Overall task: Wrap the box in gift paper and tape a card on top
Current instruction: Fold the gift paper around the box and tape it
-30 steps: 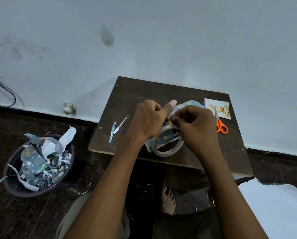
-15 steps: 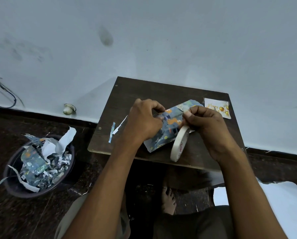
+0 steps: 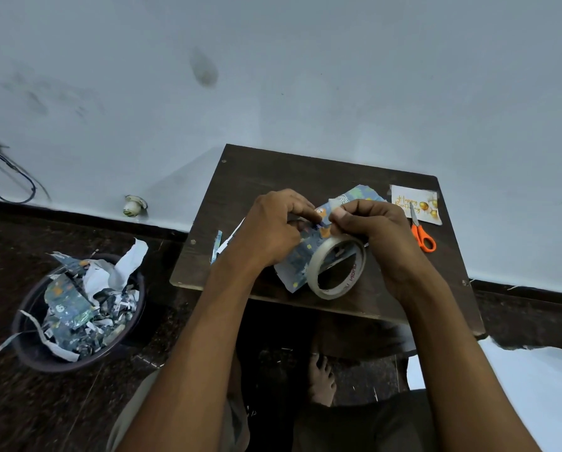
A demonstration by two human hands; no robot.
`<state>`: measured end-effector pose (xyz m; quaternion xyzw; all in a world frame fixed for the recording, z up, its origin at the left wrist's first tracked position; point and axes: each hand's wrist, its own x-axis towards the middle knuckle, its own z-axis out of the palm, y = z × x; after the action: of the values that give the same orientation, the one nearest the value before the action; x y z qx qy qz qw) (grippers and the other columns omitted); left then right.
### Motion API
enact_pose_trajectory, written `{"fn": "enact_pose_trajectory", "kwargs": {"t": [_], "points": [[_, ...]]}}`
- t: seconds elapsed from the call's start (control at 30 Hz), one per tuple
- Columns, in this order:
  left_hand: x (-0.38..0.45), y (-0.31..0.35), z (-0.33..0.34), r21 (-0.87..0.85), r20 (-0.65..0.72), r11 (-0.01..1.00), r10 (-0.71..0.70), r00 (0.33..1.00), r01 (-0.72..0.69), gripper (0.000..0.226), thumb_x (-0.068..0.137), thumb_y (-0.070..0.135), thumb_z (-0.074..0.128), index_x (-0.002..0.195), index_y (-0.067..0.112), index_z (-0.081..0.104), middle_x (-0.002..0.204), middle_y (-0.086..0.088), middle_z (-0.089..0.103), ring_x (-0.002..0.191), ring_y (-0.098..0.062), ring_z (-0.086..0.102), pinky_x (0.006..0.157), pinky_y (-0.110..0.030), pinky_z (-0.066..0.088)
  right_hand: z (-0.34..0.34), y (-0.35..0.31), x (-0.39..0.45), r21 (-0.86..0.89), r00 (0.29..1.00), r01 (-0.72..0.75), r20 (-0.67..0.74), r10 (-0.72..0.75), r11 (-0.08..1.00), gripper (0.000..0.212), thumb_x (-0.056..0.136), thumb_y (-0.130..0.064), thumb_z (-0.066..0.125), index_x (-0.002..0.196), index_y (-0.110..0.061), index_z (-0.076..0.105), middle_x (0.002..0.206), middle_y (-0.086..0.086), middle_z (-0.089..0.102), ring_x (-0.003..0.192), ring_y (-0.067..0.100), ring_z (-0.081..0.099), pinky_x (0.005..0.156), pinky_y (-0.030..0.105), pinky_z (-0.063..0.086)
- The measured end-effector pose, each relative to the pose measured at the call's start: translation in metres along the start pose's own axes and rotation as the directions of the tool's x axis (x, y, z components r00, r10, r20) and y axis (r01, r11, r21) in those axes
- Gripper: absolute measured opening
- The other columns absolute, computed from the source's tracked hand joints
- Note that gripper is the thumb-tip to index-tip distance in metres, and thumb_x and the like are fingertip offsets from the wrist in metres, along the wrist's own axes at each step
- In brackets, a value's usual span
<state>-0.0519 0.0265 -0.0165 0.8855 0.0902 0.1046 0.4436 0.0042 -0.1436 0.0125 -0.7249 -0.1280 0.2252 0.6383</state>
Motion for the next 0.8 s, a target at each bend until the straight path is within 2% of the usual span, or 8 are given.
{"fn": "enact_pose_trajectory", "kwargs": {"t": [0.07, 0.17, 0.27, 0.37, 0.5, 0.63, 0.8], "points": [[0.000, -0.003, 0.001, -0.038, 0.003, 0.999, -0.013, 1.000, 0.013, 0.033, 0.086, -0.009, 0.069, 0.098, 0.020, 0.079, 0.107, 0.013, 0.067, 0.095, 0.001, 0.062, 0.086, -0.005, 0.047, 0.003, -0.002, 0.001, -0.055, 1.000, -0.029, 0.004, 0.029, 0.998, 0.021, 0.094, -0.005, 0.066, 0.074, -0.004, 0.073, 0.064, 0.007, 0.070, 0.059, 0.011, 0.062, 0.061, 0.020, 0.052], [0.002, -0.010, 0.006, -0.083, -0.005, 0.997, -0.004, 1.000, 0.004, 0.034, 0.084, -0.012, 0.068, 0.098, 0.018, 0.076, 0.108, 0.010, 0.068, 0.101, -0.006, 0.065, 0.094, -0.024, 0.054, 0.011, -0.005, 0.004, -0.172, 0.998, -0.056, -0.010, 0.055, 0.984, 0.020, 0.093, -0.010, 0.071, 0.078, 0.003, 0.075, 0.073, 0.019, 0.073, 0.065, 0.019, 0.063, 0.068, 0.031, 0.053], [0.003, -0.013, 0.007, -0.142, 0.005, 0.990, -0.026, 1.000, 0.026, 0.034, 0.085, -0.013, 0.066, 0.100, 0.016, 0.076, 0.109, 0.009, 0.068, 0.100, -0.007, 0.066, 0.092, -0.026, 0.055, 0.018, -0.006, 0.009, -0.277, 0.996, -0.086, -0.021, 0.083, 0.957, 0.023, 0.090, -0.017, 0.075, 0.074, 0.000, 0.077, 0.076, 0.019, 0.075, 0.069, 0.023, 0.065, 0.078, 0.047, 0.058], [0.003, -0.014, 0.007, -0.186, 0.024, 0.980, -0.064, 0.998, 0.067, 0.039, 0.089, -0.010, 0.059, 0.093, 0.025, 0.075, 0.109, 0.011, 0.069, 0.103, -0.009, 0.065, 0.094, -0.031, 0.054, 0.020, -0.006, 0.015, -0.383, 0.992, -0.124, -0.029, 0.122, 0.915, 0.021, 0.086, -0.022, 0.076, 0.068, -0.011, 0.078, 0.069, 0.013, 0.074, 0.070, 0.028, 0.068, 0.086, 0.057, 0.056], [0.003, -0.014, 0.003, -0.310, 0.038, 0.944, -0.108, 0.993, 0.114, 0.047, 0.091, -0.009, 0.048, 0.083, 0.027, 0.076, 0.107, 0.008, 0.072, 0.106, -0.013, 0.066, 0.099, -0.040, 0.052, 0.023, -0.010, 0.019, -0.452, 0.987, -0.158, -0.045, 0.154, 0.878, 0.021, 0.073, -0.029, 0.073, 0.068, -0.009, 0.078, 0.066, 0.010, 0.074, 0.073, 0.032, 0.073, 0.085, 0.057, 0.059], [0.004, -0.013, 0.004, -0.299, 0.006, 0.947, -0.123, 0.992, 0.119, 0.033, 0.096, 0.003, 0.055, 0.085, 0.026, 0.076, 0.103, 0.007, 0.074, 0.103, -0.012, 0.068, 0.100, -0.042, 0.052, 0.024, -0.013, 0.024, -0.503, 0.983, -0.178, -0.045, 0.180, 0.846, 0.021, 0.082, -0.018, 0.072, 0.067, -0.003, 0.077, 0.066, 0.012, 0.074, 0.060, 0.027, 0.069, 0.082, 0.055, 0.060], [0.006, -0.013, 0.006, -0.271, -0.018, 0.950, -0.163, 0.986, 0.152, 0.022, 0.094, 0.007, 0.062, 0.090, 0.020, 0.079, 0.099, 0.008, 0.076, 0.099, -0.010, 0.069, 0.097, -0.042, 0.055, 0.024, -0.013, 0.028, -0.517, 0.982, -0.173, -0.028, 0.185, 0.838, 0.023, 0.087, -0.012, 0.071, 0.068, 0.000, 0.076, 0.073, 0.020, 0.074, 0.063, 0.030, 0.066, 0.068, 0.046, 0.058]]}}
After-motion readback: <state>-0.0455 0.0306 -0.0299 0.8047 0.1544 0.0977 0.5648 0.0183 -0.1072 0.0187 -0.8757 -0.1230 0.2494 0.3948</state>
